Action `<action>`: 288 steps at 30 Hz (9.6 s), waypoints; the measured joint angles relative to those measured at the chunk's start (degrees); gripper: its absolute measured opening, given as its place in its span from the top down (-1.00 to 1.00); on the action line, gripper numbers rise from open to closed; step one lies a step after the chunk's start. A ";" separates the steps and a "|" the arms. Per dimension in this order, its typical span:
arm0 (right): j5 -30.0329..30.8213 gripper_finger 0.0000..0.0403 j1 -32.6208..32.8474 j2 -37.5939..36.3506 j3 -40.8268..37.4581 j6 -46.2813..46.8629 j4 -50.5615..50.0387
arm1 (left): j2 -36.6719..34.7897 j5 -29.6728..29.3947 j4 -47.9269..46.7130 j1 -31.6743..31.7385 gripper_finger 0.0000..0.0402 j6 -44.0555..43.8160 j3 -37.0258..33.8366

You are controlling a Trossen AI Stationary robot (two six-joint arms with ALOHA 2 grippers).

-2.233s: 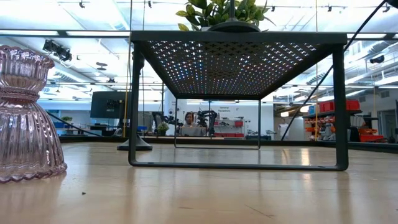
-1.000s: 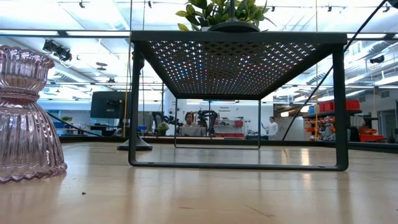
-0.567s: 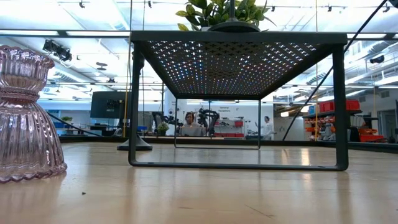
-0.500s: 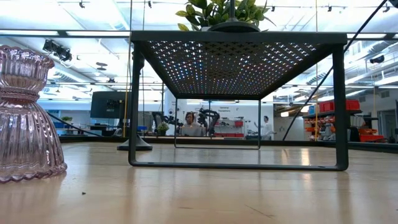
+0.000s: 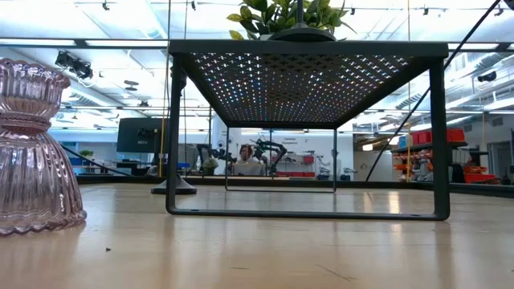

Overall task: Pick & Place candle stick holders
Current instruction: Align the right black candle holder with the other black candle holder on the shelf, then align the black candle holder with the other black candle holders on the shelf

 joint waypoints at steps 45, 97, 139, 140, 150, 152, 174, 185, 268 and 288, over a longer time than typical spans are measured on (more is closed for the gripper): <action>14.83 1.00 -18.70 -11.47 37.06 -17.07 -39.18 | 0.00 0.00 0.02 0.00 -0.12 -1.58 0.00; 3.87 1.00 -37.31 5.22 52.81 -11.02 -55.96 | 0.00 0.02 -3.89 -0.13 -0.12 0.07 0.00; 9.24 1.00 -35.25 6.27 40.70 -14.58 -31.46 | 0.01 0.02 -4.39 -0.13 -0.12 0.52 0.00; 9.21 1.00 -35.25 6.27 40.70 -14.55 -31.39 | 0.00 0.02 -4.37 -0.13 -0.12 0.52 0.00; 7.91 1.00 -35.30 6.27 40.79 -11.60 -34.08 | 0.00 0.02 -4.41 -0.13 -0.12 0.48 0.00; 8.33 1.00 -35.32 6.27 40.79 -11.93 -34.10 | 0.00 0.02 -4.39 -0.13 -0.12 0.41 0.01; 5.24 0.78 -37.52 6.27 40.79 -11.34 -34.09 | 0.00 0.02 -4.37 -0.12 -0.12 0.44 0.00; 4.81 0.70 -37.57 6.27 40.79 -12.19 -33.00 | 0.00 0.02 -4.37 -0.13 -0.12 0.55 0.00; 31.41 0.00 -26.60 2.08 40.79 -34.82 -20.06 | -19.50 0.98 16.75 18.87 -0.12 -8.81 -47.91; 31.91 0.00 -26.60 2.08 40.79 -36.15 -19.96 | -9.12 15.31 26.04 31.06 -0.11 -6.41 -47.93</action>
